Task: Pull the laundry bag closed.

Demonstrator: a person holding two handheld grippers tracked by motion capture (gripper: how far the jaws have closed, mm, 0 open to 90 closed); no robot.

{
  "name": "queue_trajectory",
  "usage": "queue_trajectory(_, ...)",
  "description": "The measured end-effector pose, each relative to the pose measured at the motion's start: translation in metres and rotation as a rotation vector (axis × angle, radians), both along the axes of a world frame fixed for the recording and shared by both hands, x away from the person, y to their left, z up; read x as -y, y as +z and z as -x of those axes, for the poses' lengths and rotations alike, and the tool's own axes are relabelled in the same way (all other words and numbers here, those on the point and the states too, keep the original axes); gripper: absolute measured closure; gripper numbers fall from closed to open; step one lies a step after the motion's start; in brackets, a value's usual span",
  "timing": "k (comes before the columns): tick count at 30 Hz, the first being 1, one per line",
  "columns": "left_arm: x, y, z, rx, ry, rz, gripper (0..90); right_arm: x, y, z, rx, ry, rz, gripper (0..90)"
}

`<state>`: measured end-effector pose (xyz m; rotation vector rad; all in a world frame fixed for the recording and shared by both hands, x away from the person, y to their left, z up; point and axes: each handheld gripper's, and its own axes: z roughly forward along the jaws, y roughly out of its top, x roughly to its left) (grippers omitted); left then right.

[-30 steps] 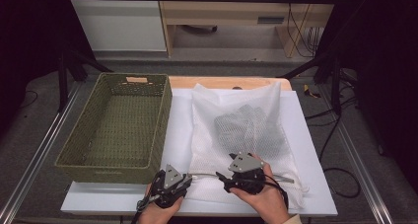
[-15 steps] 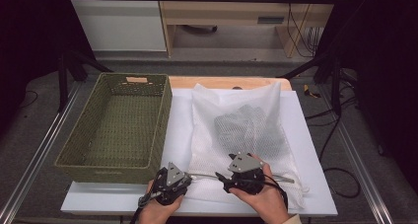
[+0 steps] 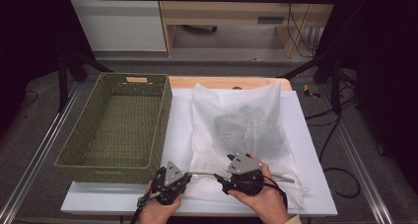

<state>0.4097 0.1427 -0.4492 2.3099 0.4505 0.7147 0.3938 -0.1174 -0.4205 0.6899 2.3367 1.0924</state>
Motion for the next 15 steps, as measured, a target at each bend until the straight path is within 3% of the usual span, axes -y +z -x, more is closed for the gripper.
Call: queue_trajectory(15,-0.004,0.012,-0.001,-0.028,-0.011,0.036,87.8,-0.017,0.001,0.009,0.049,0.066,0.058,30.1)
